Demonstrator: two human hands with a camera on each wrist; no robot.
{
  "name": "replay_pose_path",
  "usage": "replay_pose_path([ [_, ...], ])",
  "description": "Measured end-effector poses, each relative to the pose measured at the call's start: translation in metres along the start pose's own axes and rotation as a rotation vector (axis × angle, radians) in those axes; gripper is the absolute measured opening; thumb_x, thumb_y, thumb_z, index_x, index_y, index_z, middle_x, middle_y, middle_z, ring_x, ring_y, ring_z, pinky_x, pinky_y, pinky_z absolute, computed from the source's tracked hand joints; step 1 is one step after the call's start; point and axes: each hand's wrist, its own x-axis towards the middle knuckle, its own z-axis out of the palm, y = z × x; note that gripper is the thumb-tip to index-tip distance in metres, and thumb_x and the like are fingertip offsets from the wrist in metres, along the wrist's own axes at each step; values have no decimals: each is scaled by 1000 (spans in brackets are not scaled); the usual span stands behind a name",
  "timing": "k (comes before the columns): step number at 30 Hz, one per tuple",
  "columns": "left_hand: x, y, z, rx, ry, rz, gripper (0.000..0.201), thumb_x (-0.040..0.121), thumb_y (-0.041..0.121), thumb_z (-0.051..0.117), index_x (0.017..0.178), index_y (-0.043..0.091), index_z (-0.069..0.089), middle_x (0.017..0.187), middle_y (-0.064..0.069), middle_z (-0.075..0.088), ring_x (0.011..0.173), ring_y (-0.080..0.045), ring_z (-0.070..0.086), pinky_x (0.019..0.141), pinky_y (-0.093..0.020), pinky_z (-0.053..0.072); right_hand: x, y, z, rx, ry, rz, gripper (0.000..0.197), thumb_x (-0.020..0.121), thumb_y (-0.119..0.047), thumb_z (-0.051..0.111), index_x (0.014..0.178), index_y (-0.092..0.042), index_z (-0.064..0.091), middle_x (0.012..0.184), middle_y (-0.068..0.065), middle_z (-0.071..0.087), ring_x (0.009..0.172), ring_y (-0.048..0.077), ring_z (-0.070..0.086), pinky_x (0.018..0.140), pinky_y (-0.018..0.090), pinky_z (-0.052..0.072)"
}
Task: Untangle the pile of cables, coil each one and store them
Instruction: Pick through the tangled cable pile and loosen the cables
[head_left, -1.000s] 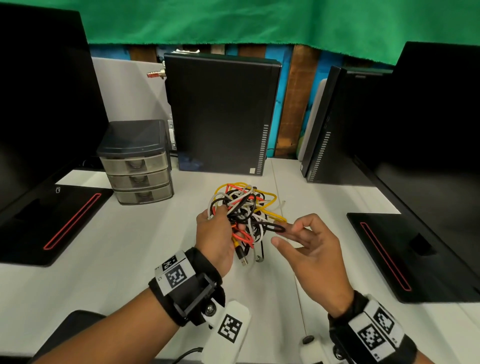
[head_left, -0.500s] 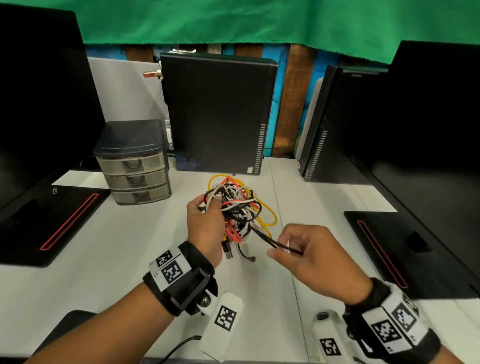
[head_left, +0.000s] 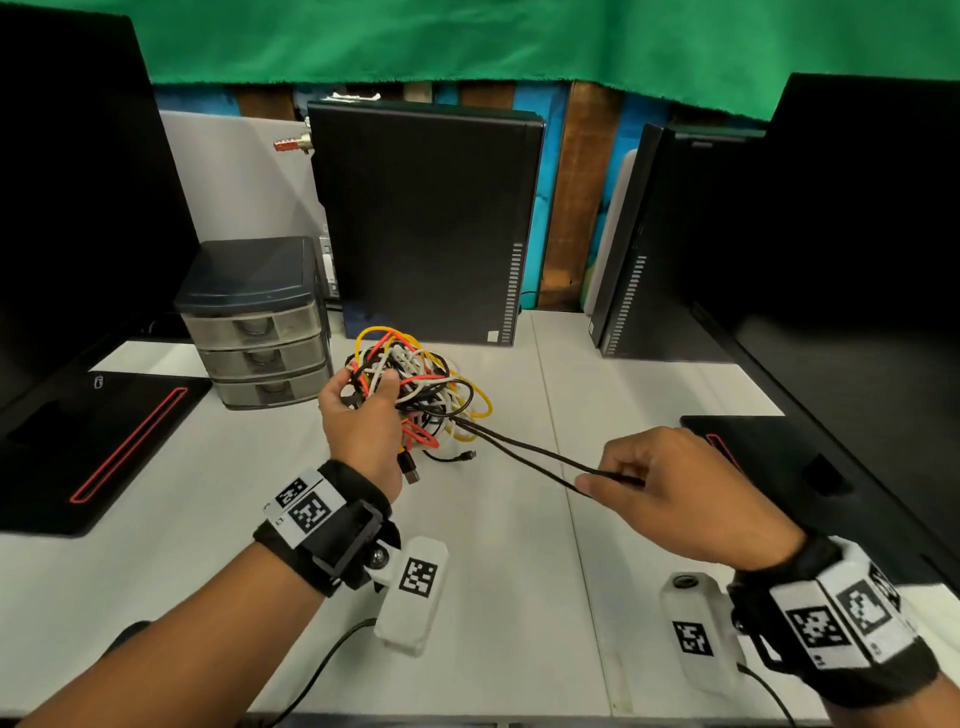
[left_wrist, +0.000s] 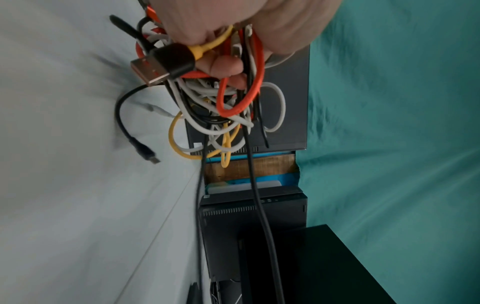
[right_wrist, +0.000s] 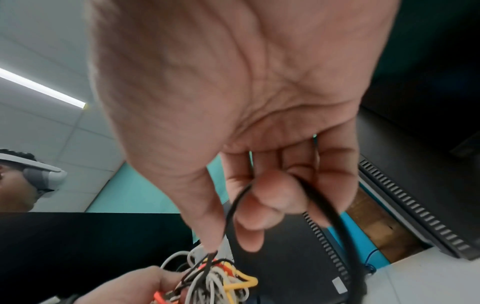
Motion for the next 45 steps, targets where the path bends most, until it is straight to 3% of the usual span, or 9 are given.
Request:
replay_pose_path([
  [5,-2,-12,1,21,11,-23,45,95,17,67,131,31,44,120,-8,65,98,-30,71,87,-56,57,0,-3,5,-109,-39,89,37,95,-55,56,66,-33,58,49,-38,49,42,-2,45,52,16,31],
  [10,3,-17,0,10,98,49,45,94,18,68,133,26,47,118,-6,66,96,-22,71,86,-46,60,0,2,4,-292,21,143,28,94,-56,56,89,-34,71,59,-12,56,52,3,50,56,22,43],
  [15,15,-18,-12,13,129,-30,45,95,21,67,133,25,44,119,-14,67,69,-21,66,42,-22,49,7,17,2,-233,75,170,19,93,-51,61,94,-34,70,70,-12,62,56,4,57,56,22,49],
  [22,3,-29,-9,21,-17,-127,52,94,13,67,136,28,41,123,-12,66,93,-25,72,72,-35,60,13,15,17,289,-235,124,48,67,-68,70,101,-35,68,50,-10,50,47,4,47,55,20,41],
  [25,6,-27,-10,-7,-39,-140,53,92,3,67,133,26,42,123,-14,66,102,-31,72,64,-31,60,10,15,14,196,-238,78,45,74,-70,64,107,-40,67,66,-8,67,61,6,64,69,24,55],
  [32,6,-30,-12,-33,-130,-151,59,86,-4,71,137,12,46,119,-19,68,97,-32,74,68,-32,61,14,13,21,-487,132,118,21,98,-44,54,107,-37,71,82,-9,71,68,11,62,67,27,53],
  [38,-2,-39,-13,45,-215,-99,57,83,-4,74,133,-2,47,113,-21,71,93,-32,75,68,-34,62,18,34,-6,-361,778,123,23,92,-33,65,91,-11,72,78,13,64,70,35,57,58,33,42],
  [41,1,-35,-15,37,-170,-83,58,82,-4,75,133,-2,46,108,-22,72,89,-31,76,65,-33,62,14,39,-19,-362,678,203,30,85,-29,76,110,-13,69,94,12,64,85,35,61,63,33,40],
  [45,0,-29,-18,132,-216,-122,58,84,-2,74,134,-1,46,102,-22,74,89,-35,75,68,-40,63,8,23,-20,-506,88,212,68,80,-52,76,140,-36,49,126,-6,60,118,17,52,94,36,48],
])
